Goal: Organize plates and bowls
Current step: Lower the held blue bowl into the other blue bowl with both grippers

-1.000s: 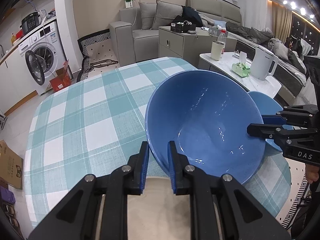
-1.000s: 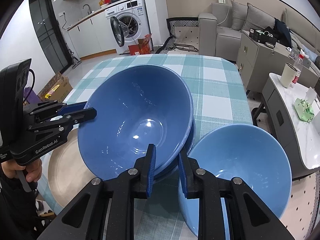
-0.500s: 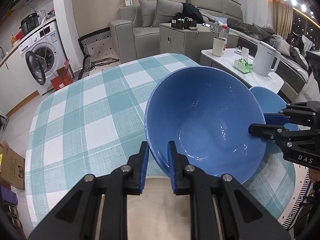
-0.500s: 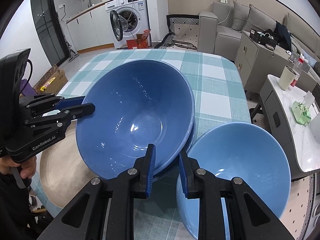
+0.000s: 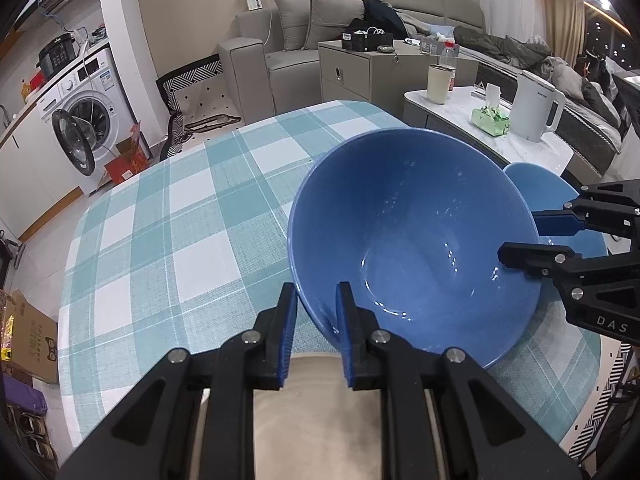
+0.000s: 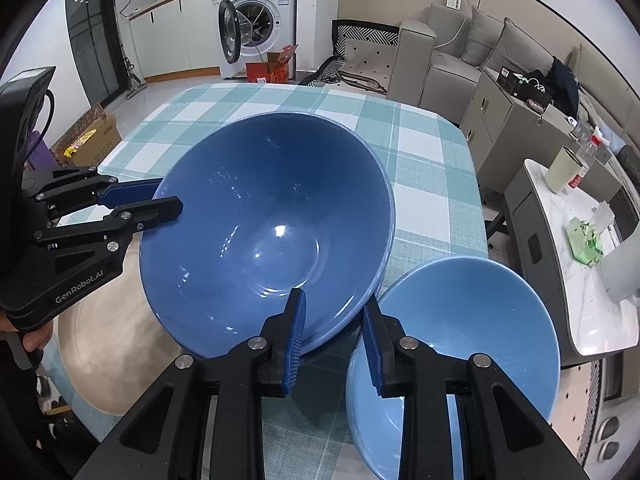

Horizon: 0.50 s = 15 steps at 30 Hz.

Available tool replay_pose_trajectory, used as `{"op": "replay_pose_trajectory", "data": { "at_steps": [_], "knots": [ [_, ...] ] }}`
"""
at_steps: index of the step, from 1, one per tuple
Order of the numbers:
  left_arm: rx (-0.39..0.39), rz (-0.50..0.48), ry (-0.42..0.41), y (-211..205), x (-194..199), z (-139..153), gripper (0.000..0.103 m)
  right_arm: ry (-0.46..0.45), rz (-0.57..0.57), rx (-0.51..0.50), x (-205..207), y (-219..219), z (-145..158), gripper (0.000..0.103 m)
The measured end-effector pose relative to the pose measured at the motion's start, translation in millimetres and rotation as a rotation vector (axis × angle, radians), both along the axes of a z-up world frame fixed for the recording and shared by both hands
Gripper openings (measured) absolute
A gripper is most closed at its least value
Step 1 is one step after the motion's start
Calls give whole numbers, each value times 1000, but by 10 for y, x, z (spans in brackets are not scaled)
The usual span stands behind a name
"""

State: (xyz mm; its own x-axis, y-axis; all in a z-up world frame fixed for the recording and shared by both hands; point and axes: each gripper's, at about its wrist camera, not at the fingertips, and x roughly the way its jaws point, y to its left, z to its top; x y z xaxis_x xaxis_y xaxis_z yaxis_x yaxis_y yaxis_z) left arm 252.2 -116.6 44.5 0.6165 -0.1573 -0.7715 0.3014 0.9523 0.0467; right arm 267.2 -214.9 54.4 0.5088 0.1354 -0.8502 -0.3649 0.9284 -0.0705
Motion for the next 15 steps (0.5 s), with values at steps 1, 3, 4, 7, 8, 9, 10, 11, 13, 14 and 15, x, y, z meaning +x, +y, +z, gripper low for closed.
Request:
{"op": "replay_pose_trajectory", "data": {
  "at_steps": [1,3,4,7,8,9,10,11,13,14,15],
  "knots": [
    [4,1,1,-2,0,-5,17,0,0,1,3,2,-2,30],
    [11,-1,1,-10,-2,-11,18,-2,0,-6,2,9,-6,31],
    [13,-1,2,-12,-1,-13,18,-3,0,-10,1,15,-7,31],
    [13,-5,5,-10,-4,-11,21,-5,3,-18,-4,28,-12,31],
    [14,-6,6,-9,-6,-9,21,-5,4,-20,-2,32,-14,32],
    [14,-6,5,-9,-3,-10,22,-6,6,-25,-3,38,-16,32],
    [15,-8,6,-8,-4,-9,22,-8,7,-31,-6,44,-18,32],
    [16,-9,9,-7,-7,-10,23,-12,10,-42,-14,56,-20,32],
    [15,-14,-2,-4,-24,5,30,-27,18,-66,-31,91,-16,32],
    [16,-16,-9,-4,-37,20,42,-36,20,-72,-42,100,-10,33],
    [16,-15,-20,-1,-53,39,52,-43,18,-76,-50,102,-2,36]
  ]
}}
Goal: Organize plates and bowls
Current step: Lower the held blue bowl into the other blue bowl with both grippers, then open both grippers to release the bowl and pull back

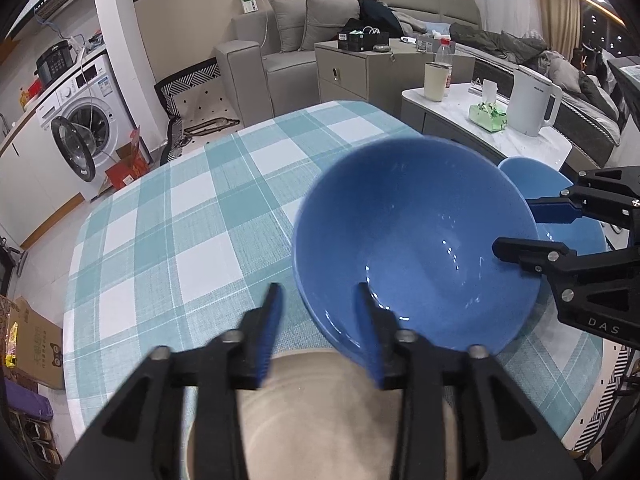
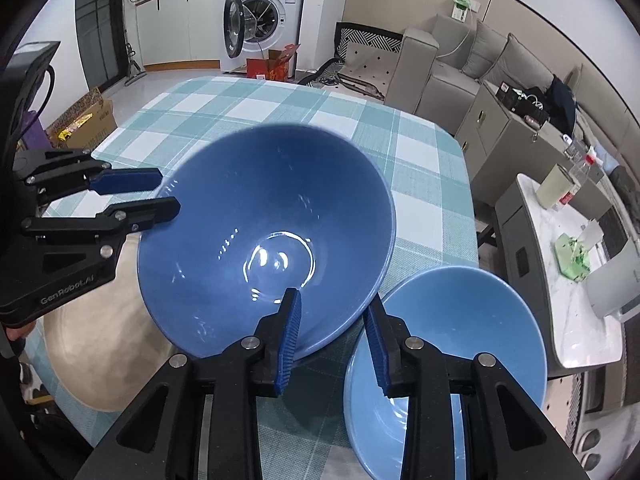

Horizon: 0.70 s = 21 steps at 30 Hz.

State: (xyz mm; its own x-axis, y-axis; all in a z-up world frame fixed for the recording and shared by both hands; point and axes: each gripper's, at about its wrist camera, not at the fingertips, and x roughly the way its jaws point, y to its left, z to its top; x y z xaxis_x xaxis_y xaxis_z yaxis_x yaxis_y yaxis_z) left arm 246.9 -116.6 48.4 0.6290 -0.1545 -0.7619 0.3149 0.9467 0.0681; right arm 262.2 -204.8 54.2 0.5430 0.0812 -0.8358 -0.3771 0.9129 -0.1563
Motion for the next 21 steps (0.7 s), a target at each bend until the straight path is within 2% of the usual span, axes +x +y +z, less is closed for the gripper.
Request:
{"op": "replay_pose_trajectory", "data": {
  "at_steps": [4,9,13,14,16,17,18,21],
  "knots": [
    [1,-2,-29,18,-45,79,52,-21,2,-12,-25,-6,27,45],
    [-36,4,-40,81,-83,134,52,-88,10,-22,-108,-17,87,77],
    [-71,17,-31,103,-121,152,53,-140,-25,3,-177,-81,169,82],
    [-80,14,-35,101,-144,162,57,-156,-39,35,-218,-122,205,85],
    [-82,11,-46,80,-178,176,78,-189,-65,104,-303,-203,276,87],
    [-79,15,-61,63,-207,192,94,-206,-74,127,-342,-230,309,89],
    [-76,20,-85,49,-247,220,99,-226,-89,149,-391,-271,343,94],
    [-81,10,-102,5,-316,279,99,-266,-142,226,-533,-412,426,100]
  ]
}}
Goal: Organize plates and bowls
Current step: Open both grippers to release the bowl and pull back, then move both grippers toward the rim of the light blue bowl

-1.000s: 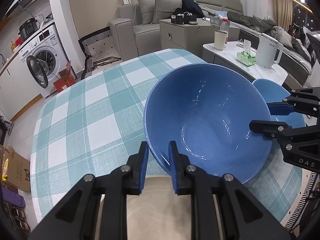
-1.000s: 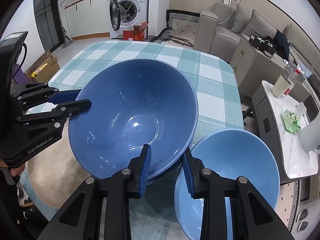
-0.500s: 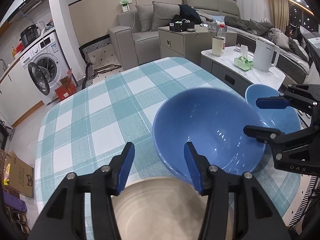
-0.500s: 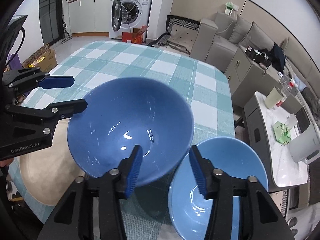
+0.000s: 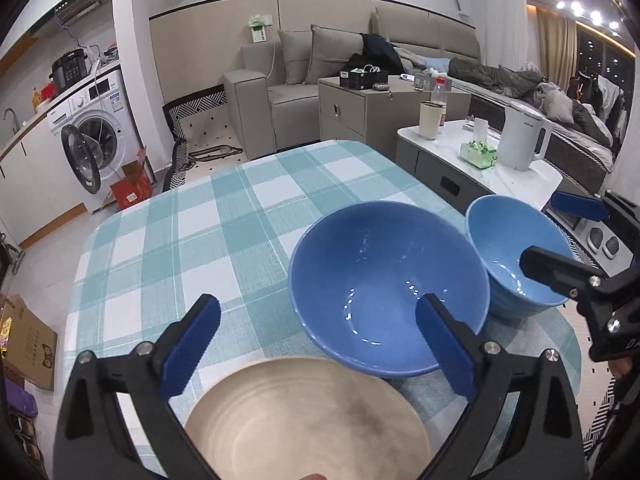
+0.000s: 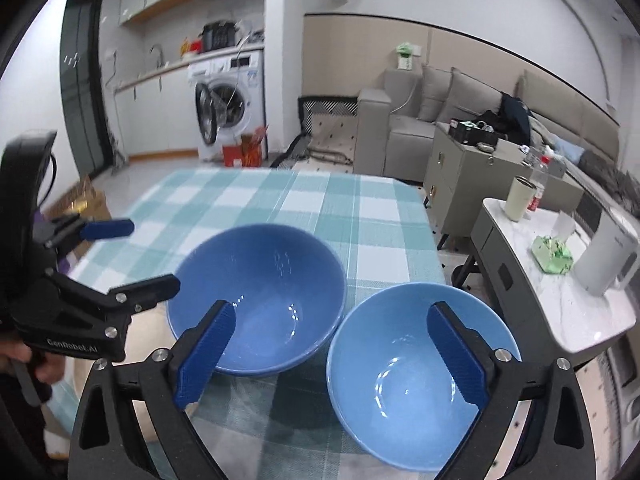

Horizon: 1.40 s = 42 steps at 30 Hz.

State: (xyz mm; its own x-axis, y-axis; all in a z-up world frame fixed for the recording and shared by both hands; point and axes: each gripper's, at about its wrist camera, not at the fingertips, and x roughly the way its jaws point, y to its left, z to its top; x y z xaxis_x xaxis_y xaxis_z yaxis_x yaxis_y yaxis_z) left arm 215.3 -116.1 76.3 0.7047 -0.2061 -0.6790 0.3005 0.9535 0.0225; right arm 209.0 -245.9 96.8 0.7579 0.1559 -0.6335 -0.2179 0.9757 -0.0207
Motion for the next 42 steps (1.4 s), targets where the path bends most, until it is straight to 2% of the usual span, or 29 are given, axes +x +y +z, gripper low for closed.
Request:
{"op": "replay_pose_trajectory", "data": {
  "at_steps": [2,5,10,15,21,29,35,39,42],
  "knots": [
    [-6,-4,-4,-28,-33,34,101,-9,-22,40,-78,-77,30,102],
    [-12,-17,-19,-80,-84,82,102,-9,-37,37,-167,-125,52,102],
    [-28,-41,-41,-139,-149,154,103,-9,-74,88,-257,-265,53,102],
    [-37,-53,-57,-169,-153,214,103,-17,-127,88,-341,-419,28,102],
    [-73,-83,-17,-207,-42,224,103,-26,-190,118,-407,-694,70,102],
    [-77,-148,1,-465,61,218,103,-9,-231,117,-410,-932,48,102],
    [-46,-191,15,-734,172,184,103,22,-262,131,-366,-1087,-32,102],
    [-2,-205,23,-913,243,158,103,76,-286,168,-286,-1217,-142,102],
    [3,-226,29,-1013,291,156,103,92,-262,212,-260,-1269,-188,102]
  ]
}}
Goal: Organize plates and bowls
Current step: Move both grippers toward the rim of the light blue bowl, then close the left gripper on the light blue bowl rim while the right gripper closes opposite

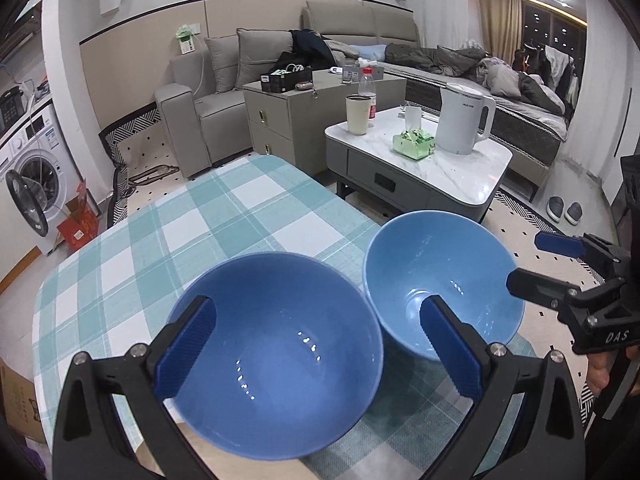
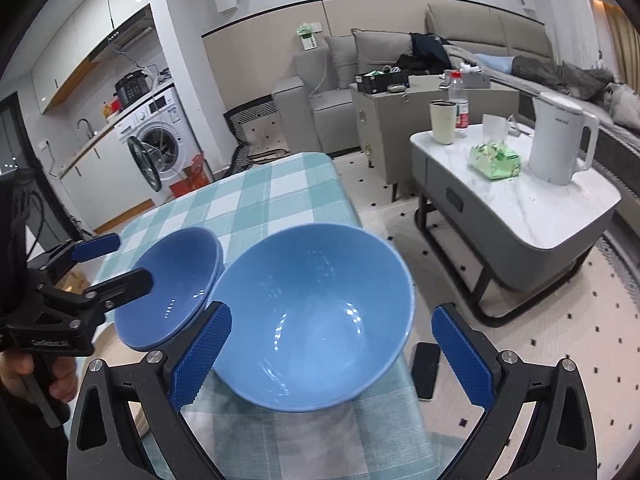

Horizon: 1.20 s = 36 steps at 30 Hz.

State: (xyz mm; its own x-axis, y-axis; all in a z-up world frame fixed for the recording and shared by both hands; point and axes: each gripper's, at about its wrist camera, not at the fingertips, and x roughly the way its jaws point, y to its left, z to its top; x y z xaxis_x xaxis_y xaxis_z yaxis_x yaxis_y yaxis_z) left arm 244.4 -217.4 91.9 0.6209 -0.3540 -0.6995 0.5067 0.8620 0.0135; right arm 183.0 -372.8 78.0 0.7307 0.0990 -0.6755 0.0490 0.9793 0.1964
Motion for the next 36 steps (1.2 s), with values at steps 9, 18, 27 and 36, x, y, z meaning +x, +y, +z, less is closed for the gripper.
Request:
{"op": "replay_pose_trajectory", "data": {
  "at_steps": [9,18,27,36],
  "knots": [
    [38,-49,15,-295,134,-39,103,31,12,24,63,-84,-138,102],
    [65,-105,31,-537,217,-127,101,55,16,41,73,-176,-230,96],
    [91,-163,51,-739,287,-216,68,83,11,44,96,-226,-345,84],
    [107,-182,89,-846,391,-294,53,106,62,57,133,-157,-437,77]
  ]
}}
